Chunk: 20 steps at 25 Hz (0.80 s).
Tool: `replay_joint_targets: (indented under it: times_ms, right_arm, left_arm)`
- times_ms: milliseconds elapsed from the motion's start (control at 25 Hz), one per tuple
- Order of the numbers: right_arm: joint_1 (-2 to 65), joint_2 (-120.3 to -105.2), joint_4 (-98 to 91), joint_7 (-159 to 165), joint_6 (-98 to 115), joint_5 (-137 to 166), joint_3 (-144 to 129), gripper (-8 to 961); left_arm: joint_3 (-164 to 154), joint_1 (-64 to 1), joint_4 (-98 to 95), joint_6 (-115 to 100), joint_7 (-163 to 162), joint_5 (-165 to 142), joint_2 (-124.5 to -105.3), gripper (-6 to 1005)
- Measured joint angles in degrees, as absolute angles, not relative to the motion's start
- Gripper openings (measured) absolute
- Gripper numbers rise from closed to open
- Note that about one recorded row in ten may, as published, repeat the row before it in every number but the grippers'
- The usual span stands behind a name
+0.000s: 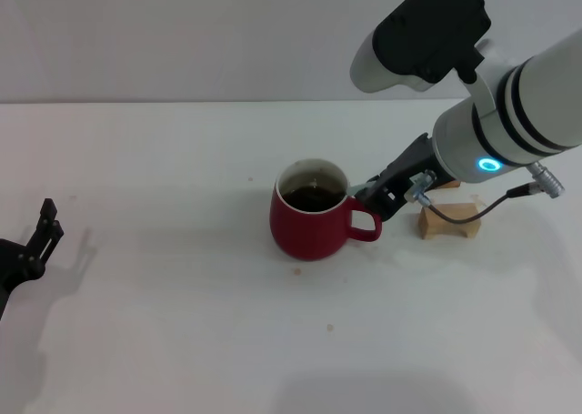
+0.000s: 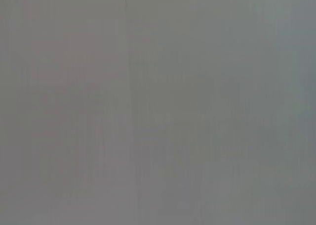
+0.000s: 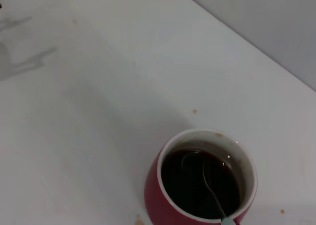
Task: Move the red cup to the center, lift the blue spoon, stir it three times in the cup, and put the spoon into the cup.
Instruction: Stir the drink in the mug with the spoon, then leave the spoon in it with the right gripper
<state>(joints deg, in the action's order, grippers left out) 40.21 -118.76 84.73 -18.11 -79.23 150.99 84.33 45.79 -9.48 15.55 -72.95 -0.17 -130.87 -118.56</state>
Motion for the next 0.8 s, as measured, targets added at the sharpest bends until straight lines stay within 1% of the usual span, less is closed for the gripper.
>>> replay_joint_targets:
  times_ms: [200,800]
  right_arm:
    - [40.2,-118.98,85.1,-17.7,-79.4,150.7,82.1,130]
    - [42.1,-119.00,83.1,-17.5,-75.5,150.5,80.6,130]
  left_arm:
    - [45.8,-9.5,15.6,-72.9,-0.2,-130.9,-118.56,858]
    - [45.8,-9.4,15.6,-72.8,-0.2,-130.9,-118.64,858]
